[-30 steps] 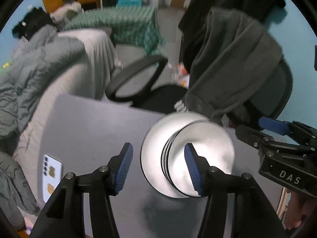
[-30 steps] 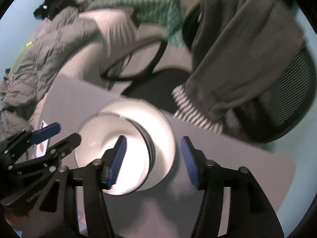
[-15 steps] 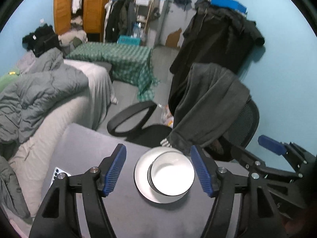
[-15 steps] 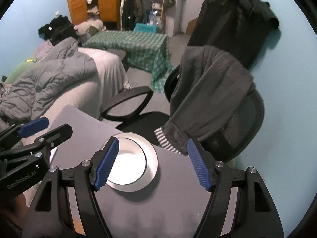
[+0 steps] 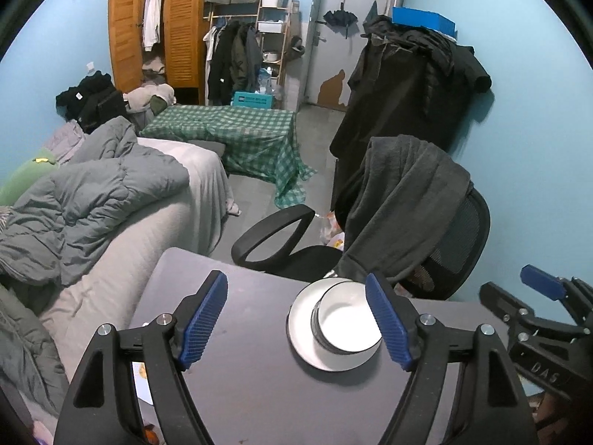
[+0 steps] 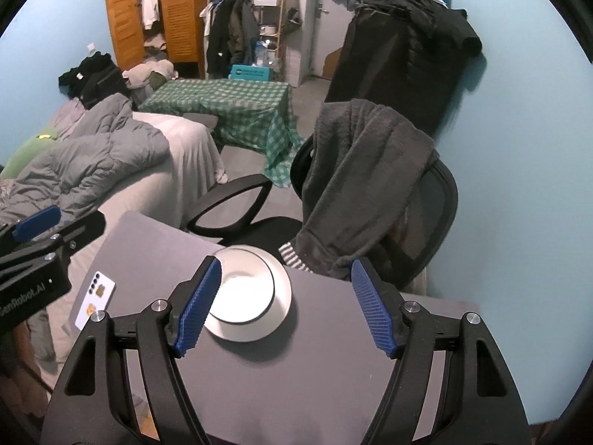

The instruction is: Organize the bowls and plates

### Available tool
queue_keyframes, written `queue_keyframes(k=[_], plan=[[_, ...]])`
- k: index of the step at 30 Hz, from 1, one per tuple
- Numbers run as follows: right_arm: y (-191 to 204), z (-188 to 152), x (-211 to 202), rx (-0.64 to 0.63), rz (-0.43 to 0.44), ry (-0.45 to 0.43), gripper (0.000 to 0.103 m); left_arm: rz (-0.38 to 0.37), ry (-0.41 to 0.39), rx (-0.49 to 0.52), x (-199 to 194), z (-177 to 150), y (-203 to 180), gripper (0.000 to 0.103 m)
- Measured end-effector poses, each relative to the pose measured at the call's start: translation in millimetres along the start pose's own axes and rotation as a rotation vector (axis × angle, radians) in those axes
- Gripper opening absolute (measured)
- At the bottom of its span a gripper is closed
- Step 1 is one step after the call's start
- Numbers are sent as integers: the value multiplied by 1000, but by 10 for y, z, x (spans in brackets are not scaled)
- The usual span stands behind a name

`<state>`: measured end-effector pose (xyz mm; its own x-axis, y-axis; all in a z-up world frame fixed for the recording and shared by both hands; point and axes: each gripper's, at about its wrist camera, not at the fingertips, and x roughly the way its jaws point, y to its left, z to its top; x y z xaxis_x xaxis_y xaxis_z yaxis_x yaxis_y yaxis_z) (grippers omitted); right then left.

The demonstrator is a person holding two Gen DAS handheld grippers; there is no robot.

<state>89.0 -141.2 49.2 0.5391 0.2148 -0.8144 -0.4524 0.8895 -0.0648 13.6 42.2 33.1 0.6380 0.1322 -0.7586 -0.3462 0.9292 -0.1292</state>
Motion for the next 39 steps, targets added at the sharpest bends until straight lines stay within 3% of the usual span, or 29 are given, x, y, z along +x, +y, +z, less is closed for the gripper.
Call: queue_keyframes(k=[12, 39], plan=[[-122, -123, -188, 74, -21, 6, 72, 16, -30, 101, -209, -83, -85, 81], [-220, -195, -268, 88, -8, 11, 72, 30, -13, 105, -314, -138, -209, 81]])
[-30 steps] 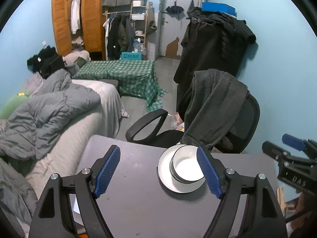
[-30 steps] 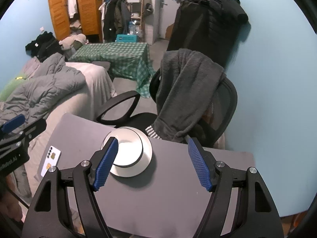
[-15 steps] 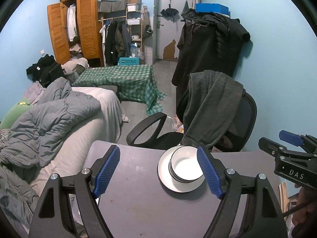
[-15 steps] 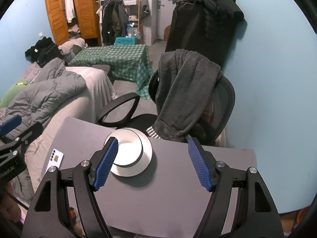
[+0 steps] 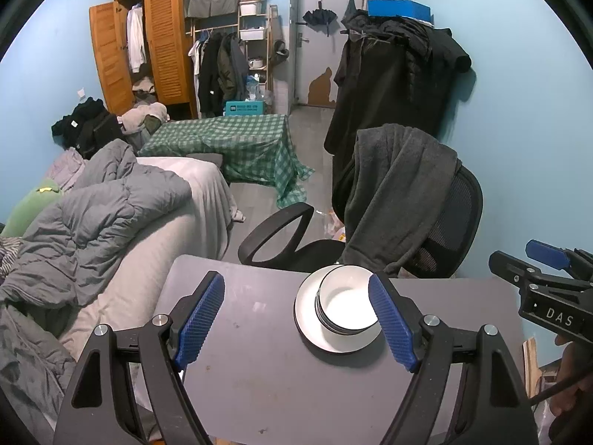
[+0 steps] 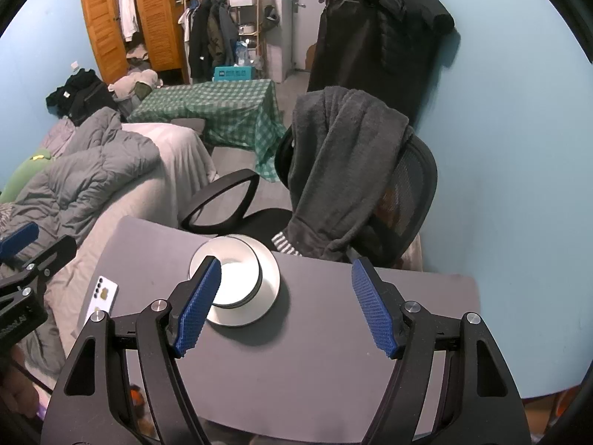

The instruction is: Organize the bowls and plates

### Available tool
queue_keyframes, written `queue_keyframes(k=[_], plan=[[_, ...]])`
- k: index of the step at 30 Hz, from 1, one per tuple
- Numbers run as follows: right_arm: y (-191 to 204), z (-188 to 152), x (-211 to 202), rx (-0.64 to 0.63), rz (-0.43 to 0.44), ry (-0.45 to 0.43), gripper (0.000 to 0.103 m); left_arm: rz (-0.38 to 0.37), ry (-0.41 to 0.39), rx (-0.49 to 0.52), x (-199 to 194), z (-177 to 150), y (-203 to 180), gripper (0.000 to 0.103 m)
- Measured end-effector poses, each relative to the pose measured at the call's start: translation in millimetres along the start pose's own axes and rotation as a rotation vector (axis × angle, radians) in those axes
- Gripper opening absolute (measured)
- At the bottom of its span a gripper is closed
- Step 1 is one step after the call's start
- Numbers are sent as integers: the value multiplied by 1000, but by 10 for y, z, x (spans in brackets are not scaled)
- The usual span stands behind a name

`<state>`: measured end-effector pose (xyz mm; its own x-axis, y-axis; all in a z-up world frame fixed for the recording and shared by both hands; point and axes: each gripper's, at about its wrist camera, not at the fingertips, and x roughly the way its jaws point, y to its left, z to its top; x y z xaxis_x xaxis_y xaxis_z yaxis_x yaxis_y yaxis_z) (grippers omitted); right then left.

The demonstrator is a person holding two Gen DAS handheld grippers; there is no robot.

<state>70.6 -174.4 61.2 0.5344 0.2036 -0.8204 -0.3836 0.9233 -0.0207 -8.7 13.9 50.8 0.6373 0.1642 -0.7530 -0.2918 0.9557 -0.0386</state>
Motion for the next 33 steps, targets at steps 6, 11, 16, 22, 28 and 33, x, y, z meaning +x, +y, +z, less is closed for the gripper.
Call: queue_keyframes(k=[6, 11, 16, 22, 28, 33], plan=[[-38, -33, -10, 5, 7, 3, 72, 1, 7, 17, 5, -27, -6, 81], [-19, -53, -25, 1, 11, 6, 72, 1, 6, 13, -9, -47, -7, 81], [-8, -43, -14, 1, 11, 7, 72, -5, 18, 20, -7, -59, 5, 81], [-14, -50, -28, 13, 8, 7, 72, -10, 15, 25, -48, -74, 16, 81], [-36, -50, -19, 10, 7, 10, 72, -16, 24, 21, -45, -47, 35, 81], [-55, -55, -17, 10, 8, 11, 72, -16, 21, 28, -54, -42, 42, 81]])
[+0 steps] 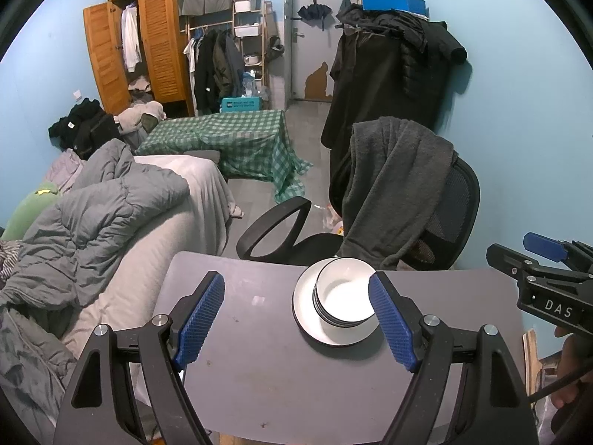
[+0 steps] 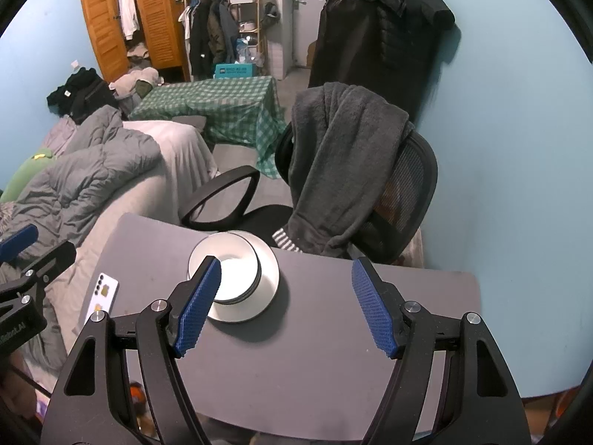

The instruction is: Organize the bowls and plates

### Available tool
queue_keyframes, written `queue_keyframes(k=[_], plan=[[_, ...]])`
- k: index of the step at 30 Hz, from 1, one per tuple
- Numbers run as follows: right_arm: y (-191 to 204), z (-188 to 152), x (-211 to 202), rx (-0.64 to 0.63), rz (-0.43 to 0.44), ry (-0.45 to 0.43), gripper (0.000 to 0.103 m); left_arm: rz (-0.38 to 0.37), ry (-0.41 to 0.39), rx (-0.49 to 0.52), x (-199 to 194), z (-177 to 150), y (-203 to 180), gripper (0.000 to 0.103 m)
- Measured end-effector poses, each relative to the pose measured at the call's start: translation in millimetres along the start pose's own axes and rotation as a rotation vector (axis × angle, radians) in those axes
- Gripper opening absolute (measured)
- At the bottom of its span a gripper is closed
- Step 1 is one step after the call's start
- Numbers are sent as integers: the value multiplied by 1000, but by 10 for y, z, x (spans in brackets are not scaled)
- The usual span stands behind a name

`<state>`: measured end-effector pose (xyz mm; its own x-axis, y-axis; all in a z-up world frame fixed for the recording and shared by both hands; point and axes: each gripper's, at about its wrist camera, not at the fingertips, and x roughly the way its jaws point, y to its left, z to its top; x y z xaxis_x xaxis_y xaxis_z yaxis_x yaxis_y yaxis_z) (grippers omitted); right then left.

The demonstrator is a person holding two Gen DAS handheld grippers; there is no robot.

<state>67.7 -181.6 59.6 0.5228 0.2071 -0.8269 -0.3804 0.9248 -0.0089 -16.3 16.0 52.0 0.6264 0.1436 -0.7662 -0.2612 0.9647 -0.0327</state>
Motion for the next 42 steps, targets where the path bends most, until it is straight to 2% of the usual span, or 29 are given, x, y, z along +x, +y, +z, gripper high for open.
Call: queue_keyframes(k=[21, 42], plan=[[-6, -40, 7, 1, -2, 6, 72, -9, 40, -5, 70, 0, 35, 81], [4, -39, 4, 1, -2, 9, 72, -8, 38, -6, 80, -10, 78, 82]])
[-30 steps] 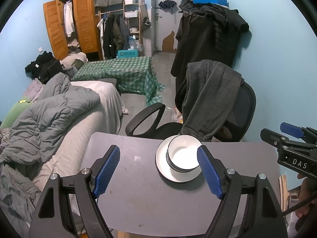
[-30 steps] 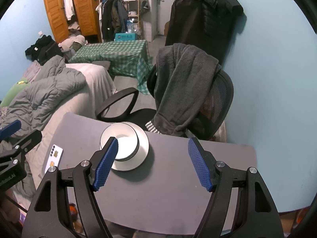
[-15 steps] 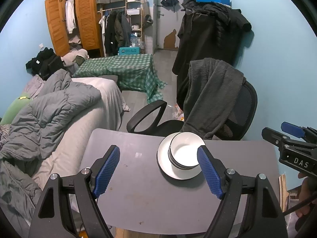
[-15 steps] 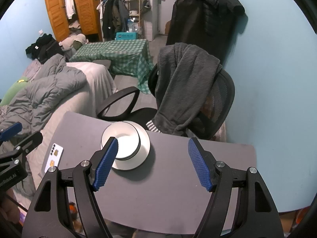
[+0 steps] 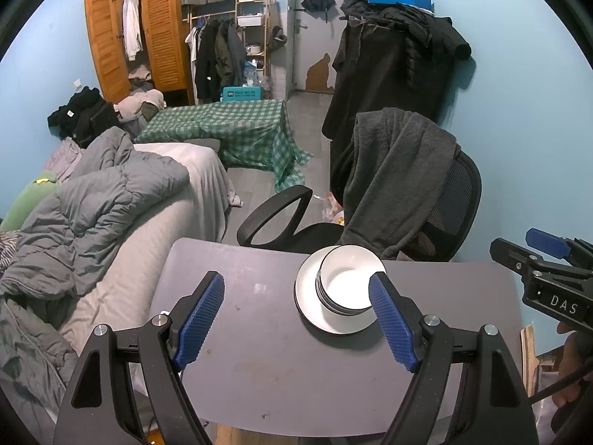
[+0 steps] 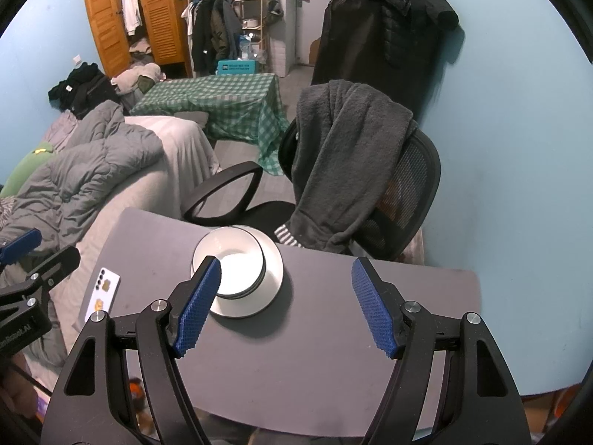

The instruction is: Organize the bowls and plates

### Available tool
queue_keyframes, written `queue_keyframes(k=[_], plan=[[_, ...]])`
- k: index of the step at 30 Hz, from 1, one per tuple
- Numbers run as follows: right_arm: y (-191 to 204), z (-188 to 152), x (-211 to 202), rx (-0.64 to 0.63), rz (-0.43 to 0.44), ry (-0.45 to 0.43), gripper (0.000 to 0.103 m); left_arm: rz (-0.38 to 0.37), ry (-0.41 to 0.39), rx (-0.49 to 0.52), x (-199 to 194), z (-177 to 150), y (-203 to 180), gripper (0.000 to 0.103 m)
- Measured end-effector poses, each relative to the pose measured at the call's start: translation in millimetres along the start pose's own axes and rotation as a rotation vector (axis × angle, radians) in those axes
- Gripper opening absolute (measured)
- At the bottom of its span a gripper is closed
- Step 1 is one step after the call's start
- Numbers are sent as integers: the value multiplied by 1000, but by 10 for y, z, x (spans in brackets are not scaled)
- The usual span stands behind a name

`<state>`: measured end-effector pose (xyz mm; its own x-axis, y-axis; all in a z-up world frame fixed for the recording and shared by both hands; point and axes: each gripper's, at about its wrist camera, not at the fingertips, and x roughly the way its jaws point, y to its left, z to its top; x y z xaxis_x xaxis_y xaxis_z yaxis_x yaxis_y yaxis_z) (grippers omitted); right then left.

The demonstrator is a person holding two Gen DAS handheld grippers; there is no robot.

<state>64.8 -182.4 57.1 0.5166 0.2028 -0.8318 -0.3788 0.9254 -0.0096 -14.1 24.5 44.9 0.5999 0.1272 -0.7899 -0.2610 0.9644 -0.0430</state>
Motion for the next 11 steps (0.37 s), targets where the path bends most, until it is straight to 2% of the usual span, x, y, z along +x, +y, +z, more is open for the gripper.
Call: queue_keyframes(k=[11], plan=[[-5, 16, 12, -3, 0, 1, 72, -3, 4, -2, 22, -17, -36, 82]])
